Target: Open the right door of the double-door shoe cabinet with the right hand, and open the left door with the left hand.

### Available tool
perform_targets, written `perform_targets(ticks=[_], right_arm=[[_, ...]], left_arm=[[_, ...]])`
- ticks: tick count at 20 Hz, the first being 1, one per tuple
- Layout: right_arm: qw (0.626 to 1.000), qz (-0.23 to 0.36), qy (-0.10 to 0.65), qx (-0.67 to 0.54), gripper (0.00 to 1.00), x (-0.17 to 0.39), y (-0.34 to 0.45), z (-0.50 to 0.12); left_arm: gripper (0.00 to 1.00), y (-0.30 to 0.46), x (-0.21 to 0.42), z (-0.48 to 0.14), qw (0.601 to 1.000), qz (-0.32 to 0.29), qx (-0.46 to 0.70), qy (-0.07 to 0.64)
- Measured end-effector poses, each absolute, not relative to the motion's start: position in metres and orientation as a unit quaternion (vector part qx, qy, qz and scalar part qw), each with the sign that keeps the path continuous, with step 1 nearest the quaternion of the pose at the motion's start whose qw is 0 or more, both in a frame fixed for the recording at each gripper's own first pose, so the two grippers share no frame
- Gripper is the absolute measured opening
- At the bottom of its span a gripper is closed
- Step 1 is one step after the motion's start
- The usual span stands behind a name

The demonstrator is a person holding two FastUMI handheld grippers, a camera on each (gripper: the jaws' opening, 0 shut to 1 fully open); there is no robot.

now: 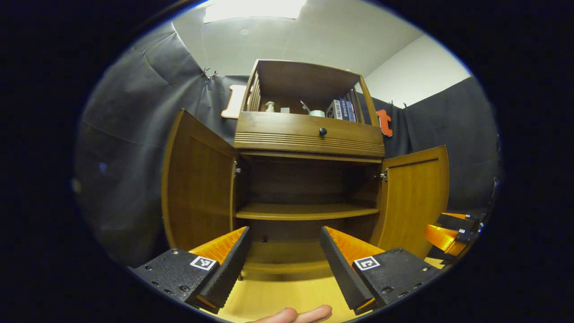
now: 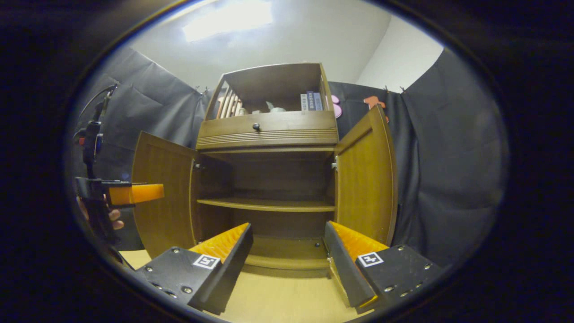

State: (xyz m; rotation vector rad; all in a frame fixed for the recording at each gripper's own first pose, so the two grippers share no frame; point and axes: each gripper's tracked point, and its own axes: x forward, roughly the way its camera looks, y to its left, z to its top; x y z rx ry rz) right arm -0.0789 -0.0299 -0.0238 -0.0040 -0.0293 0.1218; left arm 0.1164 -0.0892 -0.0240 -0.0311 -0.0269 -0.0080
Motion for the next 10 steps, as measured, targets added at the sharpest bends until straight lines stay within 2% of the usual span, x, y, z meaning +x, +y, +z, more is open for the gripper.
perform_targets(ticks=[5, 6, 8, 9, 10], right_arm=[[0.998, 0.06, -0.03, -0.013, 0.95, -0.068, -0.017, -0.001], [0.998, 0.051, -0.032, -0.022, 0.96, -0.065, -0.019, 0.002], [0.998, 0.028, -0.047, -0.025, 0.94, -0.058, -0.024, 0.017], [0.998, 0.017, -0.057, -0.022, 0.98, -0.055, -0.028, 0.025], [0.998, 0.007, -0.066, -0.019, 0.96, -0.051, -0.031, 0.03]], left_arm=[[0.96, -0.107, 0.128, -0.031, 1.0, -0.018, -0.013, -0.002], [0.92, -0.109, 0.132, -0.031, 1.0, -0.019, -0.011, -0.004], [0.92, -0.118, 0.137, -0.03, 0.999, -0.031, -0.01, -0.01], [0.93, -0.123, 0.14, -0.029, 0.999, -0.041, -0.009, -0.013], [0.92, -0.127, 0.143, -0.029, 0.999, -0.049, -0.012, -0.013]])
